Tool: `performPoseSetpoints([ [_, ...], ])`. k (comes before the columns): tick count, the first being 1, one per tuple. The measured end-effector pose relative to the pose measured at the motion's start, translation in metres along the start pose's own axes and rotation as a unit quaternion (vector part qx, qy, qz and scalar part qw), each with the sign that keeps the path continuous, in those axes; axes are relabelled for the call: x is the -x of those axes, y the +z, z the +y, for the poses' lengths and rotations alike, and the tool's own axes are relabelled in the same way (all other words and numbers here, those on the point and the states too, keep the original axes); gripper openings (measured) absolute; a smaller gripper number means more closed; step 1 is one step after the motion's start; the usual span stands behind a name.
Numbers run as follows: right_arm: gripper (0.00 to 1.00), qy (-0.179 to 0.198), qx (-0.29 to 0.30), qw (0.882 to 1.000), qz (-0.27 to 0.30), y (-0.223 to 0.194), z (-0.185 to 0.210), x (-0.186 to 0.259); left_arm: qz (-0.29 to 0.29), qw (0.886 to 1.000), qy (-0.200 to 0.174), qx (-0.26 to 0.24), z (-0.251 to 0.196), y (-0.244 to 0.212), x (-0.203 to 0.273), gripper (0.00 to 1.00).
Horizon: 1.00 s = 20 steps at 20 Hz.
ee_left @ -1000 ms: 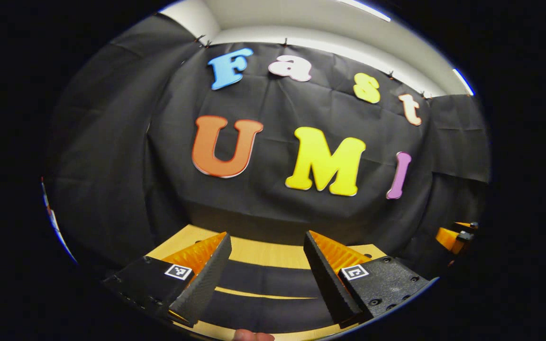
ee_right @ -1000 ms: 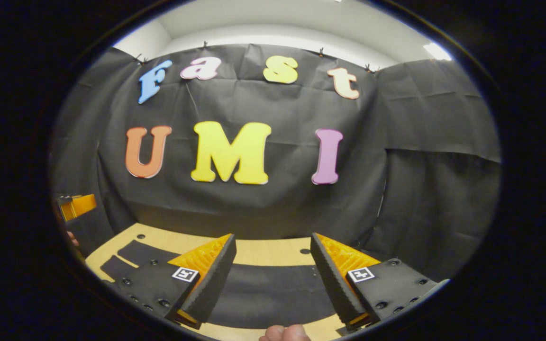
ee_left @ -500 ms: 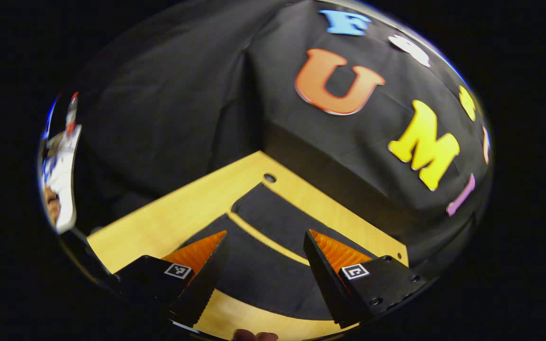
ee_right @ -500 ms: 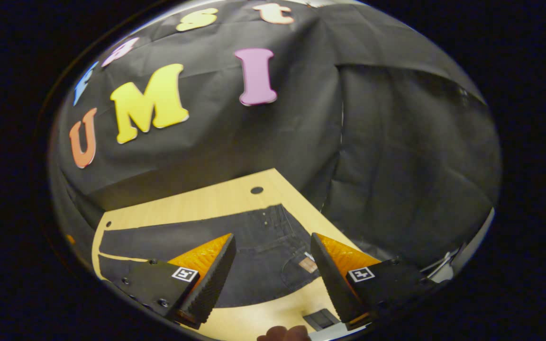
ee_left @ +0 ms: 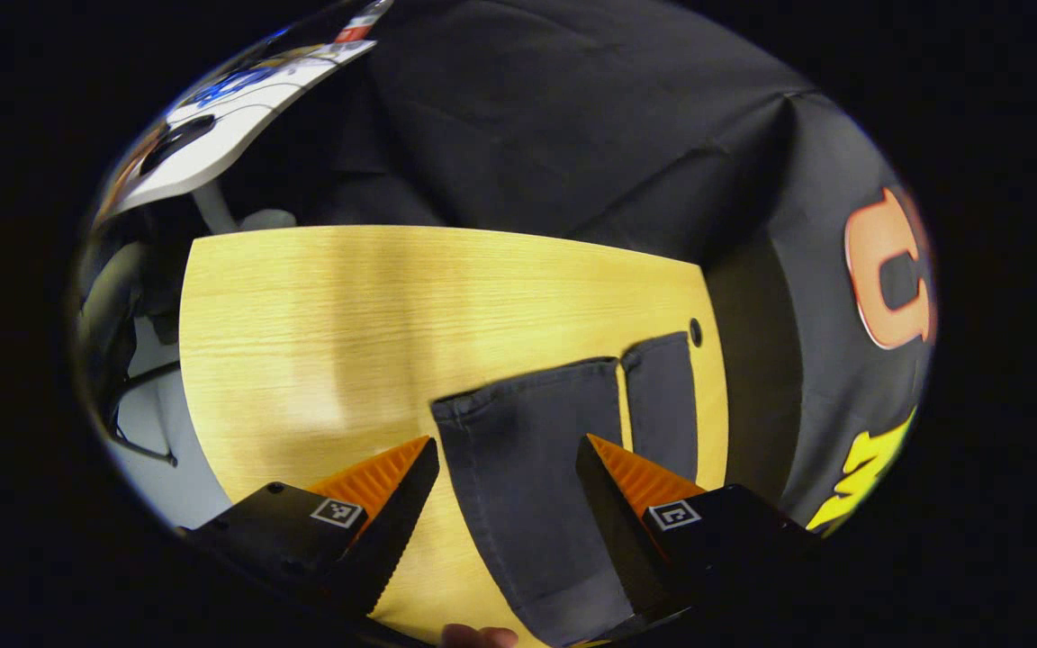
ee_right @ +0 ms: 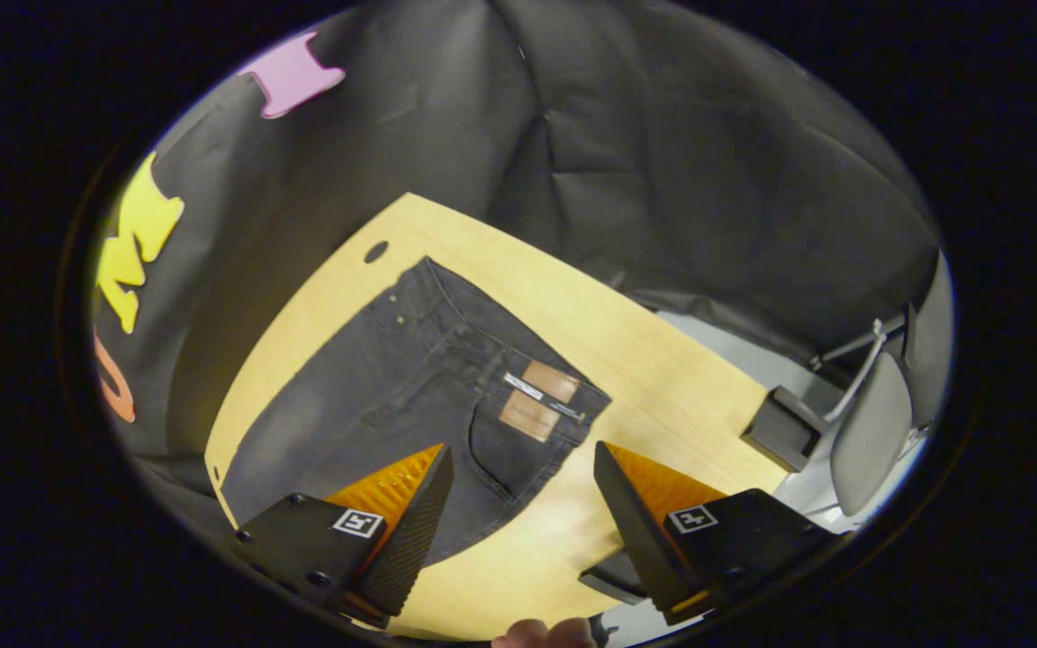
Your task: Grasp the waist and the cuffs of the jeans and fold them to make the two legs overlap; first hold the waist and fold one-third of the jeans toward the cuffs, then hold the cuffs and fold the remaining one-third in the same direction to finish folding.
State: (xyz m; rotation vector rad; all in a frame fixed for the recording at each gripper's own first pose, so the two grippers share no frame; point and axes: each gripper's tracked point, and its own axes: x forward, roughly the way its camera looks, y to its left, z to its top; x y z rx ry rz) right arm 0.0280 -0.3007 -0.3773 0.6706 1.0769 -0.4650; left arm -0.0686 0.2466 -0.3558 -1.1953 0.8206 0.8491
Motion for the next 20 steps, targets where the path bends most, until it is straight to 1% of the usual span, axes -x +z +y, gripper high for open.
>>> performPoseSetpoints([
  [2, 0.98, -0.015, -0.002, 1.000, 0.023, -0.005, -0.005, -0.013, 0.011, 1.000, 0.016, 0.018, 0.006, 0.005, -0.006, 0.99],
  [5, 0.98, -0.028, 0.002, 0.999, 0.039, -0.009, -0.008, -0.021, 0.016, 0.999, 0.034, 0.020, 0.009, 0.005, -0.015, 0.99],
  [6, 0.94, -0.030, 0.001, 0.999, 0.043, -0.009, -0.007, -0.024, 0.014, 0.999, 0.038, 0.020, 0.009, 0.006, -0.018, 0.99],
  [7, 0.94, -0.032, 0.000, 0.998, 0.045, -0.010, -0.008, -0.026, 0.015, 0.999, 0.040, 0.019, 0.008, 0.005, -0.020, 0.99],
  [8, 0.98, -0.037, 0.000, 0.998, 0.048, -0.010, -0.009, -0.028, 0.016, 0.999, 0.040, 0.018, 0.005, 0.004, -0.023, 0.99],
  [14, 0.99, -0.069, -0.003, 0.996, 0.052, -0.010, -0.023, -0.042, 0.012, 0.999, 0.052, 0.006, -0.003, 0.001, -0.032, 0.99],
  [15, 0.94, -0.076, -0.006, 0.996, 0.052, -0.012, -0.027, -0.045, 0.013, 0.999, 0.052, 0.003, -0.005, 0.000, -0.032, 0.99],
  [16, 0.99, -0.079, -0.011, 0.995, 0.052, -0.012, -0.027, -0.049, 0.012, 0.999, 0.052, 0.002, -0.005, 0.001, -0.033, 0.99],
  [17, 0.94, -0.081, -0.014, 0.995, 0.054, -0.013, -0.027, -0.051, 0.013, 0.999, 0.051, 0.002, -0.007, 0.000, -0.034, 0.99],
  [18, 0.99, -0.084, -0.011, 0.995, 0.054, -0.014, -0.027, -0.054, 0.013, 0.999, 0.052, 0.002, -0.007, 0.001, -0.034, 0.99],
  [19, 0.99, -0.094, -0.005, 0.994, 0.051, -0.013, -0.029, -0.056, 0.012, 0.998, 0.054, 0.003, -0.008, 0.001, -0.035, 0.99],
  [20, 0.99, -0.093, 0.002, 0.995, 0.043, -0.011, -0.025, -0.059, 0.013, 0.998, 0.053, 0.004, -0.008, 0.001, -0.036, 0.99],
])
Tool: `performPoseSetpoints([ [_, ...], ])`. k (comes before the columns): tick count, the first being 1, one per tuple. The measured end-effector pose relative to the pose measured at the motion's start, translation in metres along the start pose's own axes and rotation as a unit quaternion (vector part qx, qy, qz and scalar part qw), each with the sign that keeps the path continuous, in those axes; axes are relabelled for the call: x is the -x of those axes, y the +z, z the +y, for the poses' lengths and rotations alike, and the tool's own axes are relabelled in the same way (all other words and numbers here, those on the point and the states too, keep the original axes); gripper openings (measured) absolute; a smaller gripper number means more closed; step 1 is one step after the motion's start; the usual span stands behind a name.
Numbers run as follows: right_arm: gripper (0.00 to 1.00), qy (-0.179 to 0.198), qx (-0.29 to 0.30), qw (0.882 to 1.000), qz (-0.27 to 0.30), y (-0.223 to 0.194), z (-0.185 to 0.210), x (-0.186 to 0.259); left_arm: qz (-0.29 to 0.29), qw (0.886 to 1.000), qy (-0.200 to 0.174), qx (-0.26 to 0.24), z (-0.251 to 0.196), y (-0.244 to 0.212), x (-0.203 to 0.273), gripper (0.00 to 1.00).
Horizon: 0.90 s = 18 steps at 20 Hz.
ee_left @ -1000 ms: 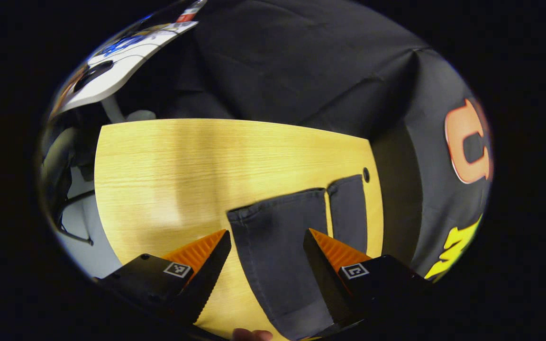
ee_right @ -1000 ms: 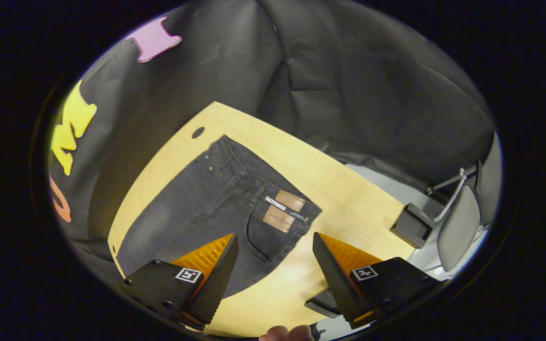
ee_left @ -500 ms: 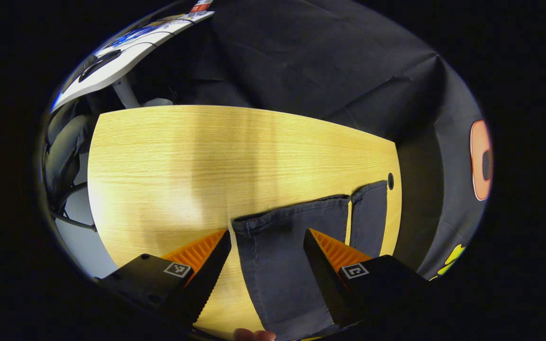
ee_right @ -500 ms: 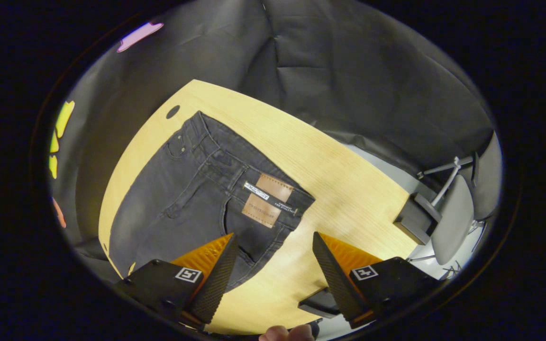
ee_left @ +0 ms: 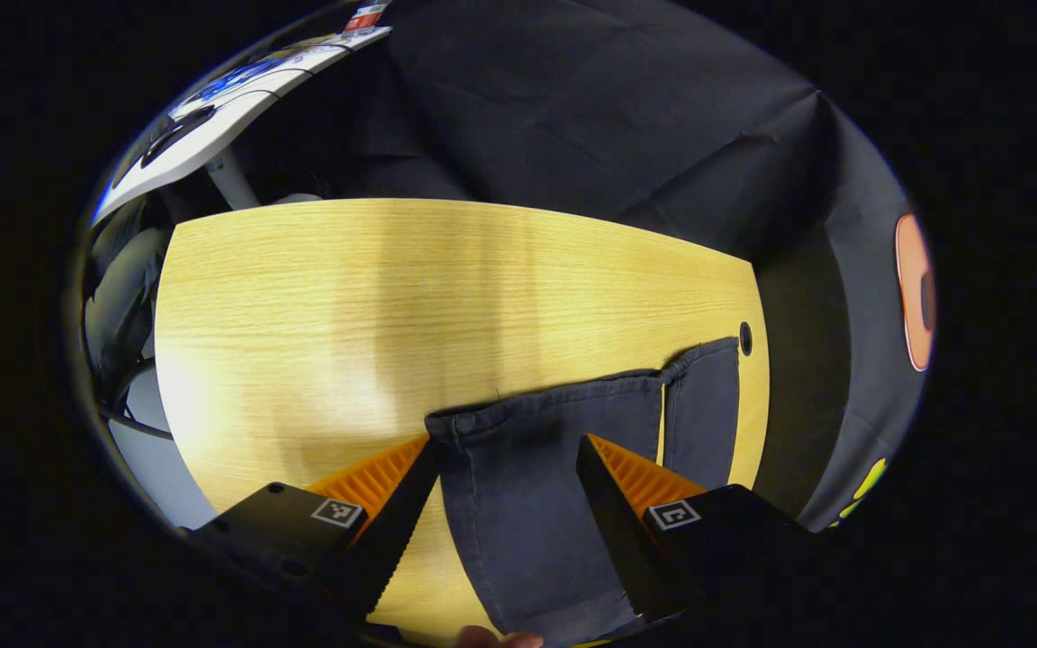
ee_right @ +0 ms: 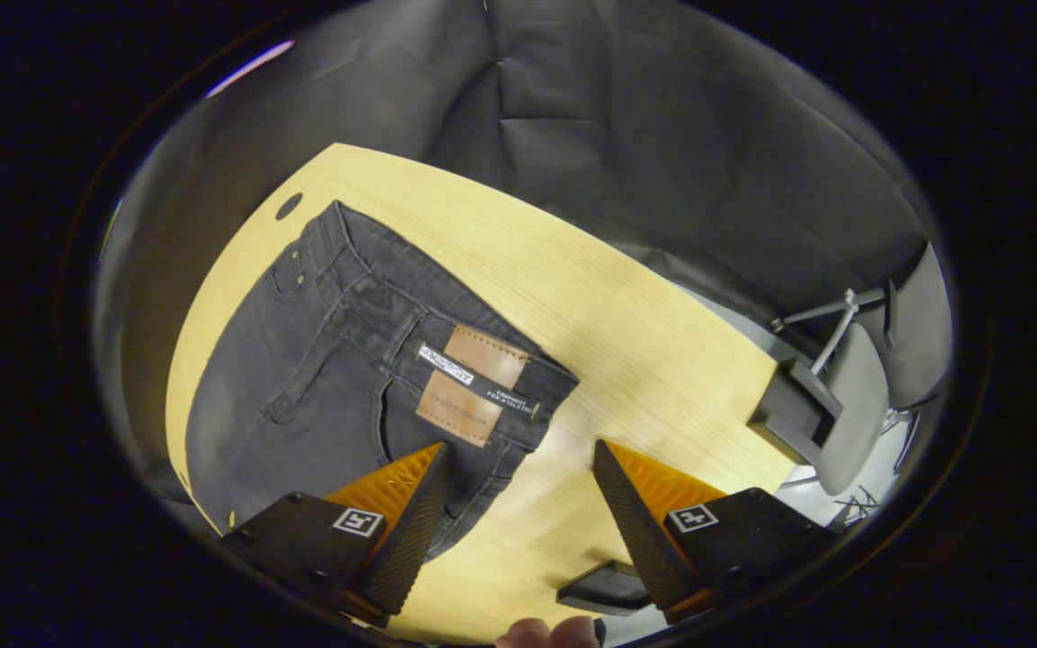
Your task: Grasp the waist and the cuffs of the jeans and fold them to make the two legs overlap; first hold the waist and fold one-third of the jeans toward the cuffs, then hold the cuffs and fold the remaining one-third in the same direction to finish folding.
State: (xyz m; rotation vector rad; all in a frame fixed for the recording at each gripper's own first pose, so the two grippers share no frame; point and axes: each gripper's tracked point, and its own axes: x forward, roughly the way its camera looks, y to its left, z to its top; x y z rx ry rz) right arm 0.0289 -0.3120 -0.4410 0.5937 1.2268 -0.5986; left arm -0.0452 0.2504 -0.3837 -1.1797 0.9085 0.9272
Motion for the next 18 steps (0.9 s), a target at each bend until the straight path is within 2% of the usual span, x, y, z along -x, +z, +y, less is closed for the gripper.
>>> performPoseSetpoints([
  [1, 0.94, -0.008, 0.006, 1.000, -0.004, 0.001, 0.001, -0.002, 0.000, 1.000, 0.000, 0.001, -0.002, -0.001, 0.000, 0.99],
  [2, 0.99, -0.008, 0.004, 1.000, -0.009, 0.003, 0.008, -0.003, 0.000, 1.000, 0.001, 0.002, -0.004, -0.001, -0.001, 0.98],
  [3, 0.99, -0.009, 0.001, 1.000, -0.011, 0.004, 0.015, -0.004, 0.003, 1.000, 0.000, 0.001, -0.006, -0.002, -0.002, 0.98],
  [4, 0.94, -0.017, 0.004, 1.000, -0.013, 0.005, 0.018, -0.005, 0.006, 1.000, 0.002, -0.002, -0.009, -0.004, -0.004, 1.00],
  [5, 0.99, -0.025, 0.007, 1.000, -0.017, 0.008, 0.022, -0.007, 0.005, 1.000, 0.007, -0.005, -0.010, -0.004, -0.005, 0.98],
  [7, 0.99, -0.052, 0.009, 0.998, -0.017, 0.008, 0.024, -0.008, 0.004, 1.000, 0.021, -0.016, -0.008, -0.004, -0.006, 0.97],
  [10, 0.99, -0.060, -0.018, 0.998, -0.024, 0.007, 0.024, -0.008, 0.004, 0.999, 0.036, -0.027, -0.008, -0.005, -0.011, 0.92],
  [11, 0.93, -0.061, -0.017, 0.998, -0.026, 0.007, 0.026, -0.007, 0.003, 0.999, 0.040, -0.026, -0.008, -0.006, -0.012, 1.00],
  [12, 0.92, -0.060, -0.011, 0.998, -0.026, 0.007, 0.026, -0.009, 0.000, 0.999, 0.046, -0.025, -0.005, -0.005, -0.013, 0.81],
  [13, 0.96, -0.058, -0.009, 0.998, -0.027, 0.008, 0.026, -0.010, -0.004, 0.998, 0.054, -0.021, -0.002, -0.004, -0.013, 0.78],
  [14, 0.87, -0.057, -0.012, 0.998, -0.025, 0.008, 0.026, -0.011, -0.006, 0.998, 0.062, -0.015, 0.002, -0.004, -0.012, 0.68],
  [15, 0.89, -0.055, -0.010, 0.998, -0.026, 0.009, 0.027, -0.010, -0.009, 0.998, 0.066, -0.012, 0.003, -0.003, -0.011, 0.61],
  [16, 0.88, -0.052, -0.006, 0.998, -0.025, 0.009, 0.029, -0.010, -0.011, 0.997, 0.070, -0.012, 0.004, -0.003, -0.012, 0.57],
  [18, 0.70, -0.047, -0.001, 0.999, -0.023, 0.008, 0.037, -0.009, -0.017, 0.997, 0.071, -0.013, 0.008, -0.003, -0.013, 0.31],
])
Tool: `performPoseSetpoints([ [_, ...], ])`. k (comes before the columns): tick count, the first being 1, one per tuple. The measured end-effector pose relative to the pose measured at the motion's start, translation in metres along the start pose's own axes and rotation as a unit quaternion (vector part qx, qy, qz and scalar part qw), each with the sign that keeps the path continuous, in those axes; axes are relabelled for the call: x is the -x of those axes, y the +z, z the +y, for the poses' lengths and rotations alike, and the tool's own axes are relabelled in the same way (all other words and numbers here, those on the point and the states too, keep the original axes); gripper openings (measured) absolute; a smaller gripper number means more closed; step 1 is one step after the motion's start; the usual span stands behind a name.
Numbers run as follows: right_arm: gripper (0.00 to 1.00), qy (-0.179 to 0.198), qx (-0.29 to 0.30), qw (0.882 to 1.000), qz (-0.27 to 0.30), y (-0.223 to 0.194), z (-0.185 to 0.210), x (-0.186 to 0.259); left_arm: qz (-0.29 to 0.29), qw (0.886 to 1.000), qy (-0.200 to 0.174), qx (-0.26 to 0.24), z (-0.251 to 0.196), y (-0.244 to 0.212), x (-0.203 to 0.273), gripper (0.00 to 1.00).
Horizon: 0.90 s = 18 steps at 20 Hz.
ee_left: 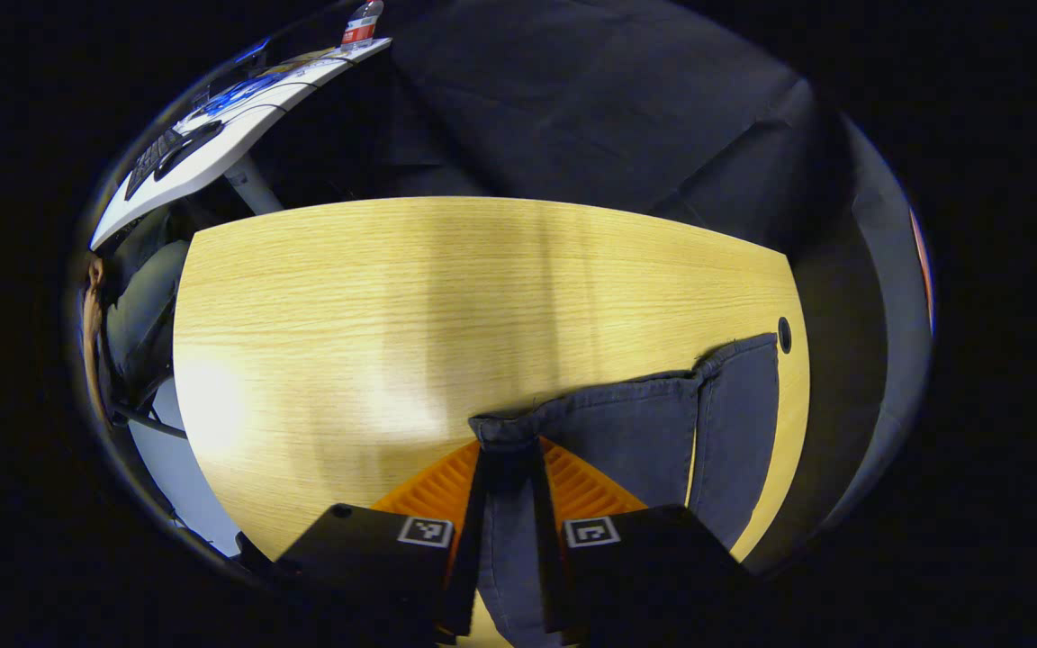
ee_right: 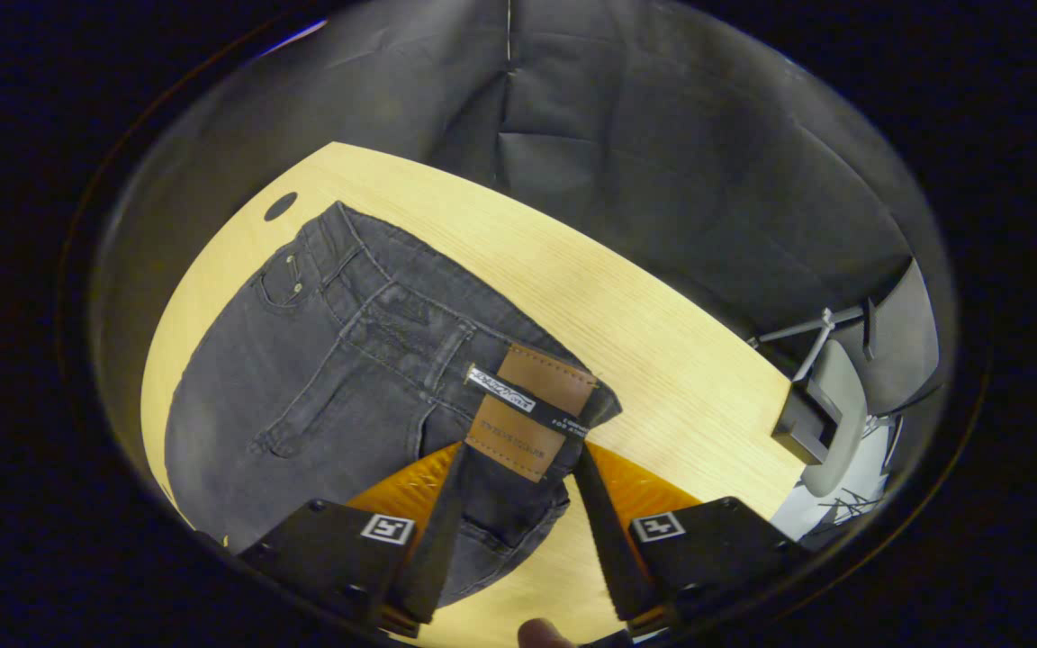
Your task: Grasp the waist and the cuffs of the jeans and fold them to make the two legs overlap; first hold the waist and fold one-third of the jeans toward the cuffs, then hold the cuffs and fold the remaining one-third in the same direction to finish folding.
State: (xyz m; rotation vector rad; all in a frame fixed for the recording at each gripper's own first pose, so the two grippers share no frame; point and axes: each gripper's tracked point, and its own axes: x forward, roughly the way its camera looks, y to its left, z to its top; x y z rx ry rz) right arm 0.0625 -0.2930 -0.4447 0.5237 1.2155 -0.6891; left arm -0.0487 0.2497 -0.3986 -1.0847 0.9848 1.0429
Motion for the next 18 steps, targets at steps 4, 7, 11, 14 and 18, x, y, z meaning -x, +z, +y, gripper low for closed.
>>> performPoseSetpoints([
  [4, 0.26, 0.011, 0.003, 1.000, 0.006, -0.002, 0.007, 0.000, 0.004, 0.998, -0.069, 0.009, -0.010, -0.003, -0.001, 0.11],
  [7, 0.12, 0.057, -0.019, 0.998, 0.030, -0.004, 0.007, 0.008, 0.021, 0.994, -0.105, 0.036, -0.011, -0.006, 0.004, 0.05],
  [11, 0.00, 0.111, -0.066, 0.990, 0.055, -0.008, 0.007, 0.037, 0.034, 0.988, -0.145, 0.033, -0.014, -0.009, 0.030, 0.04],
  [14, 0.02, 0.142, -0.072, 0.985, 0.065, -0.014, 0.011, 0.065, 0.039, 0.983, -0.174, 0.045, -0.020, -0.007, 0.057, 0.03],
  [18, 0.02, 0.197, -0.088, 0.974, 0.074, -0.003, 0.032, 0.108, 0.049, 0.976, -0.199, 0.076, -0.038, 0.002, 0.095, 0.04],
])
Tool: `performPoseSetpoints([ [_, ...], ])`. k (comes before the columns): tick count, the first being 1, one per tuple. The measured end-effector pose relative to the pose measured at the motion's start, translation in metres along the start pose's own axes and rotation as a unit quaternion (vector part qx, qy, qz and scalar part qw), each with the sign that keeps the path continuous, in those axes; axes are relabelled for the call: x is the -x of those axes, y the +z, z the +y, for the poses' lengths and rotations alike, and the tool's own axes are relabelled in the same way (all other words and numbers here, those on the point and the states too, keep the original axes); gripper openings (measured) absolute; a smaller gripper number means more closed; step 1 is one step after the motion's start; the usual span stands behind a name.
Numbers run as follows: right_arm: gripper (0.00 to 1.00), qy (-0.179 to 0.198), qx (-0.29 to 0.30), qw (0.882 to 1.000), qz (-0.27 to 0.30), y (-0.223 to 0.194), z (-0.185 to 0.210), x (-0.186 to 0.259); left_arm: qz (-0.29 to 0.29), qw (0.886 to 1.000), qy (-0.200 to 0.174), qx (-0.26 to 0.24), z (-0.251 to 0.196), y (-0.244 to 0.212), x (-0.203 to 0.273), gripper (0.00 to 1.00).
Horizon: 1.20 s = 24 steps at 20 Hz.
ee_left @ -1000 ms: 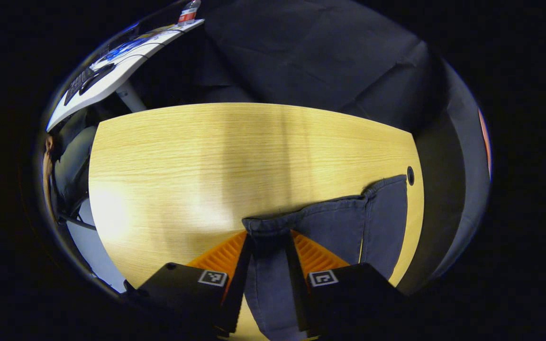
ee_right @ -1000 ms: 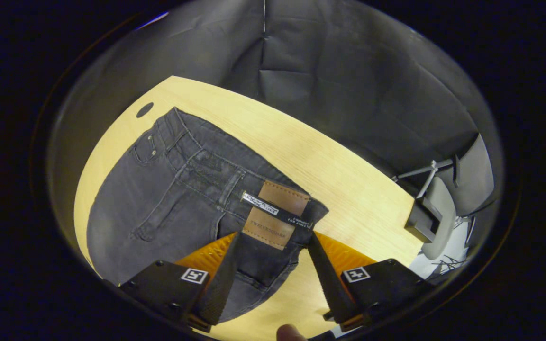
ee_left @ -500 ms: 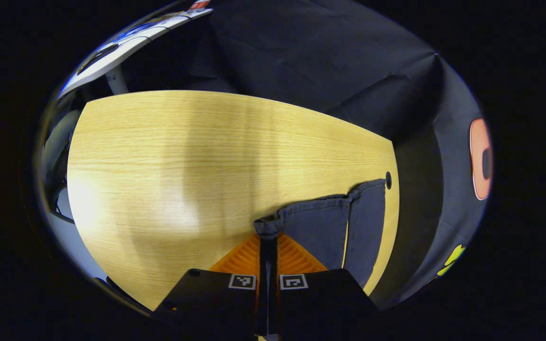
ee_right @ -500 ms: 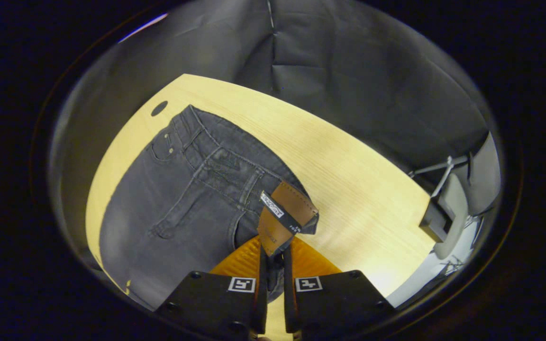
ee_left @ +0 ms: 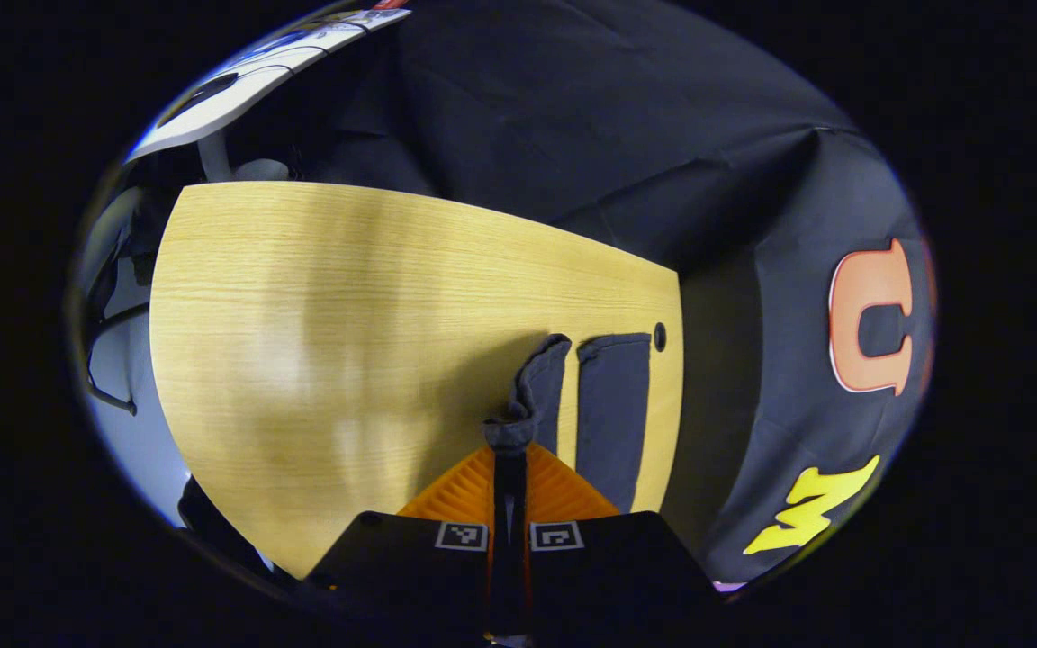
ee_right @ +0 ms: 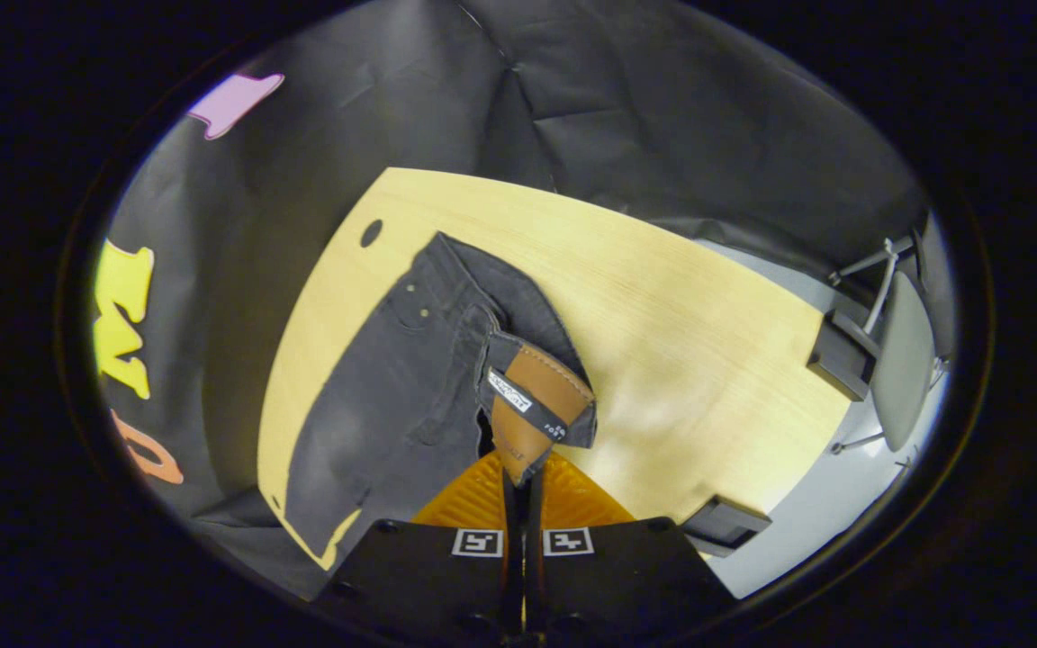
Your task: Grasp the waist and the cuffs of the jeans and fold them to make the two legs overlap; first hold the waist and fold one-third of the jeans toward the cuffs, then hold the cuffs and fold the remaining one-third in the same direction to finish folding.
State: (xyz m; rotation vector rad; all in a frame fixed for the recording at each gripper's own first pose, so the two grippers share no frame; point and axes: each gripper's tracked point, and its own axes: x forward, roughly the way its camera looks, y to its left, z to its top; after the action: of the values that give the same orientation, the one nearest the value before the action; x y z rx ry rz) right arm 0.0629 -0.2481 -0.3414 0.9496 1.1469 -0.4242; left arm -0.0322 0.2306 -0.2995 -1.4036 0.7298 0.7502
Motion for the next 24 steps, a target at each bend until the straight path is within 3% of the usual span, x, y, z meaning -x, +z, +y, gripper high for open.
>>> performPoseSetpoints([
  [3, 0.01, 0.039, -0.058, 0.997, 0.025, 0.018, 0.029, 0.012, 0.004, 1.000, 0.004, 0.027, -0.031, 0.012, 0.007, 0.03],
  [7, 0.02, 0.063, -0.117, 0.990, 0.057, 0.060, 0.066, 0.004, 0.024, 0.998, 0.025, 0.057, -0.080, 0.022, -0.016, 0.04],
  [14, 0.01, 0.062, -0.119, 0.988, 0.078, 0.122, 0.153, -0.035, 0.036, 0.996, 0.053, 0.070, -0.165, 0.029, -0.100, 0.04],
  [19, 0.01, 0.049, -0.119, 0.988, 0.091, 0.147, 0.174, -0.094, 0.038, 0.996, 0.081, 0.002, -0.194, 0.028, -0.161, 0.03],
  [24, 0.01, 0.050, -0.126, 0.985, 0.105, 0.151, 0.173, -0.140, 0.039, 0.994, 0.095, -0.038, -0.186, 0.016, -0.221, 0.04],
])
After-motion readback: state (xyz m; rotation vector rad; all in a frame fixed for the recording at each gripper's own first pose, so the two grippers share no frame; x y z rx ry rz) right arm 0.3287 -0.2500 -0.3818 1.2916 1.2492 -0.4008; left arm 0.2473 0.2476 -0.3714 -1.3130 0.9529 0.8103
